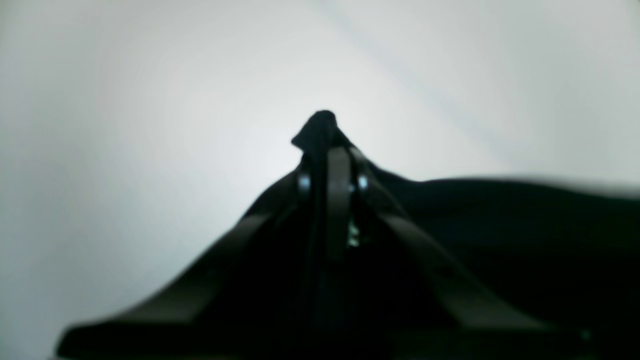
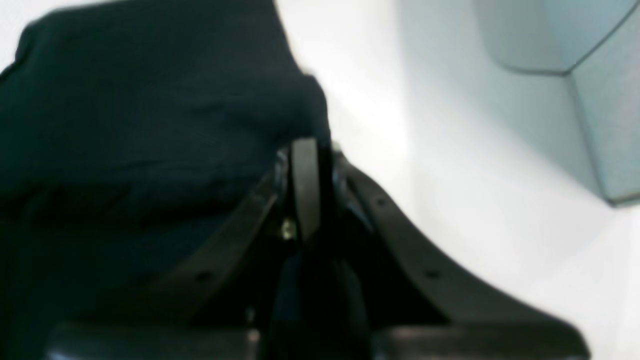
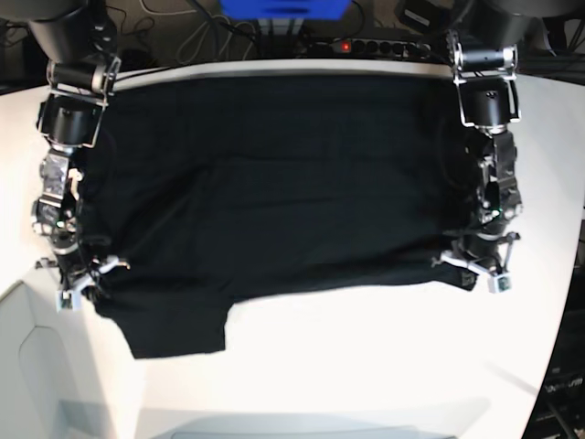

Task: Fold the T-shirt properly
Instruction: 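Grasp the side edges with both grippers and fold the hem half over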

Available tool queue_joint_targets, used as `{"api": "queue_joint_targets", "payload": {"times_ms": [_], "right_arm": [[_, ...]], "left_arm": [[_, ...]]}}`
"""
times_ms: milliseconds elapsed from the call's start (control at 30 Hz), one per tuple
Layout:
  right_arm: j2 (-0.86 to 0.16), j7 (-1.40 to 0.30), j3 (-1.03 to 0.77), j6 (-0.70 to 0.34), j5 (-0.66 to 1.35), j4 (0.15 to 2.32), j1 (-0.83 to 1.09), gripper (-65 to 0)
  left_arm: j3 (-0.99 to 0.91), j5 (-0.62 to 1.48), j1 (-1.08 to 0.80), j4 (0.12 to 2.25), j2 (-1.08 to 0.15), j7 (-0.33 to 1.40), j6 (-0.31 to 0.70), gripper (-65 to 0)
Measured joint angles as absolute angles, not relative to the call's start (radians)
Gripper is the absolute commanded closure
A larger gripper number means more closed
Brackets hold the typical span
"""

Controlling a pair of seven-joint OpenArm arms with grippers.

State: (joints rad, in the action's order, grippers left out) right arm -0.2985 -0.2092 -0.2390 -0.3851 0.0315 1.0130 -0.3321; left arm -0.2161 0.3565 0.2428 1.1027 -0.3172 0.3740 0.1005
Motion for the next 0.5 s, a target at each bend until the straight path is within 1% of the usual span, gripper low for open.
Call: {"api": "queue_joint_targets", "payload": {"times_ms": [100, 267, 367, 500], "right_arm": [[-0.296, -0.206, -0.242, -0.386, 0.032, 1.106, -0.281, 0.0], [-0.294, -0.213, -0.341, -0.391, 0.032, 1.215, -0.169, 0.0], [-0.291, -0.214, -0.362, -0.393, 0.034, 1.278, -0.113, 0.0], [-0.294, -0.197, -0.384, -0.395, 0.039, 1.357, -0.035, 0.0]], "left_arm": [[-0.241, 0.36, 0.223, 1.191, -0.315, 0.394, 0.106, 0.0], [-0.294, 0.361, 0.133, 1.323, -0.313, 0.443, 0.11, 0.0], [-0.332, 0.362, 0.076, 1.402, -0.31, 0.479, 0.11, 0.0], [-0.41, 0.366, 0.018, 1.486, -0.276, 0.477, 0.117, 0.0]]}}
